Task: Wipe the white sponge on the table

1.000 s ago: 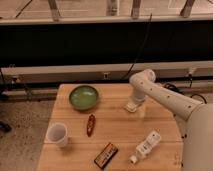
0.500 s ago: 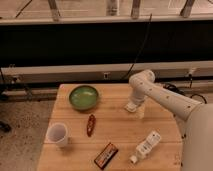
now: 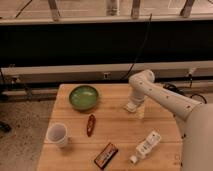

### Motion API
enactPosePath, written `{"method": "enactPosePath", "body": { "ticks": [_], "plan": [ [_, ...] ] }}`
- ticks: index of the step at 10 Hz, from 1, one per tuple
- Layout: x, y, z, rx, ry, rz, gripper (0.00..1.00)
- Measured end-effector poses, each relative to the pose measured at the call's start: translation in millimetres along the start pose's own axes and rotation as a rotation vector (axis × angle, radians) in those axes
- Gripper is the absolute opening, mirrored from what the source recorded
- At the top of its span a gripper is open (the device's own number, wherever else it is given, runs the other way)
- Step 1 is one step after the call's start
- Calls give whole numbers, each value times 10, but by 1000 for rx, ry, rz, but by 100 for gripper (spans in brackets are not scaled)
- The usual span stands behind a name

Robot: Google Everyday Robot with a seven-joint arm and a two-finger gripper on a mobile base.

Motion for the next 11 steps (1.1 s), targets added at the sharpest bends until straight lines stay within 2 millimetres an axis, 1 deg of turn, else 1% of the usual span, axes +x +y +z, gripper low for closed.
{"method": "enactPosePath", "body": {
  "ticks": [1, 5, 8, 10, 11],
  "plan": [
    [-17, -9, 1, -1, -1, 0, 70],
    [-44, -4, 6, -4, -6, 5, 65],
    [-129, 68, -72, -6, -5, 3, 39],
    [-171, 93, -113, -5, -4, 3, 17],
    [-201, 87, -129, -4, -4, 2, 7]
  ]
}}
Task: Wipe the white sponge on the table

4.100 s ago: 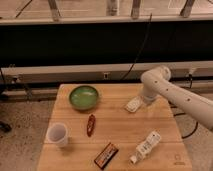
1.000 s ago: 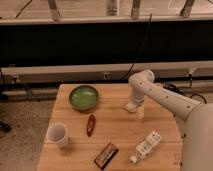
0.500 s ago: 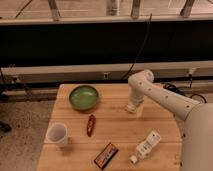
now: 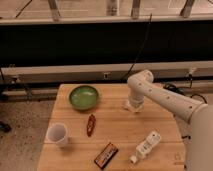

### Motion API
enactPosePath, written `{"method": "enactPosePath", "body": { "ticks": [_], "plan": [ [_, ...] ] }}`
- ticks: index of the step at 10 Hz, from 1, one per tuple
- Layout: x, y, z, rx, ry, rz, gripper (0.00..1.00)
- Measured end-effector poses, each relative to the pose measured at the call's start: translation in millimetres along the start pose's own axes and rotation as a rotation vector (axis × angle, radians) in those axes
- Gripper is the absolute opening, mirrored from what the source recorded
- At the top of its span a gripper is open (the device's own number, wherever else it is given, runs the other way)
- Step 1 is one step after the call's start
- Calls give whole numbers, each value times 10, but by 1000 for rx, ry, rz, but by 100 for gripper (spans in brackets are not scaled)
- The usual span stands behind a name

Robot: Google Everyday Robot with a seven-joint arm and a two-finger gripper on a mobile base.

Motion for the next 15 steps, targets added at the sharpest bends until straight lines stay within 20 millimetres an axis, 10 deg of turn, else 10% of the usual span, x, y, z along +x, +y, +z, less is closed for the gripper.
{"method": "enactPosePath", "body": {
  "ticks": [13, 15],
  "plan": [
    [78, 215, -168, 9, -26, -26, 1],
    [182, 162, -190, 11, -30, -31, 17]
  ]
}}
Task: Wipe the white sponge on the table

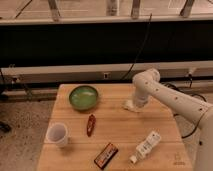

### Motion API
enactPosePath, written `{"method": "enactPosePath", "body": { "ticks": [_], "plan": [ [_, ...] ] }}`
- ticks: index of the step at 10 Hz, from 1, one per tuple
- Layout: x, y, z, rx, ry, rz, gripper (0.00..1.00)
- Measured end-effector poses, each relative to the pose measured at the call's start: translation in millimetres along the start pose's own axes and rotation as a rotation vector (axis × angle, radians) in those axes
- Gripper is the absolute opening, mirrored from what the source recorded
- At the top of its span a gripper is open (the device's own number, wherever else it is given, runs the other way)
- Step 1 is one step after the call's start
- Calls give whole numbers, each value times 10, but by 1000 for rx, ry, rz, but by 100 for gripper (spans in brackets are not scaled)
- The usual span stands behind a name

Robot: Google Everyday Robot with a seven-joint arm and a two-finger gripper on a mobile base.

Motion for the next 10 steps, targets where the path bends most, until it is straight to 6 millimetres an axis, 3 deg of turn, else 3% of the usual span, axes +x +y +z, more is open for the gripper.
{"method": "enactPosePath", "body": {
  "ticks": [1, 3, 6, 10],
  "plan": [
    [7, -7, -1, 1, -3, -3, 24],
    [90, 53, 1, -2, -6, 5, 28],
    [58, 18, 9, -6, -1, -31, 41],
    [89, 16, 40, -10, 5, -58, 79]
  ]
}}
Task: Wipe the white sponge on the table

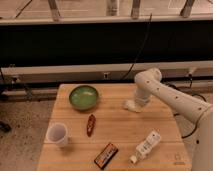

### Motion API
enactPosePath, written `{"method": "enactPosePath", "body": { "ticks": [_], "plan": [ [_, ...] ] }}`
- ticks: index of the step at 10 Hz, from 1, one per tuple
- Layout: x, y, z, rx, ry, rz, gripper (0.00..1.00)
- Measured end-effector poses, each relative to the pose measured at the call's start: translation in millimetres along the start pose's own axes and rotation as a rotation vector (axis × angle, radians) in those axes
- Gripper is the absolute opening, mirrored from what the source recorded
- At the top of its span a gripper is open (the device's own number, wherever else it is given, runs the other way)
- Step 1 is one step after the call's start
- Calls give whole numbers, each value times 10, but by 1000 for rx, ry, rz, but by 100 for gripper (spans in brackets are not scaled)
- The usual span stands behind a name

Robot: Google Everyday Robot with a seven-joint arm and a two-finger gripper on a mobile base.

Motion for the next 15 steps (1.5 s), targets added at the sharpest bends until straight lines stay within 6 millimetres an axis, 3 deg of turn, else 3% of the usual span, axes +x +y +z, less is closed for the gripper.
{"method": "enactPosePath", "body": {
  "ticks": [7, 10, 15],
  "plan": [
    [38, -20, 8, -12, 8, -52, 80],
    [2, -74, 125, -14, 14, -61, 80],
    [-23, -111, 152, -21, 18, -65, 80]
  ]
}}
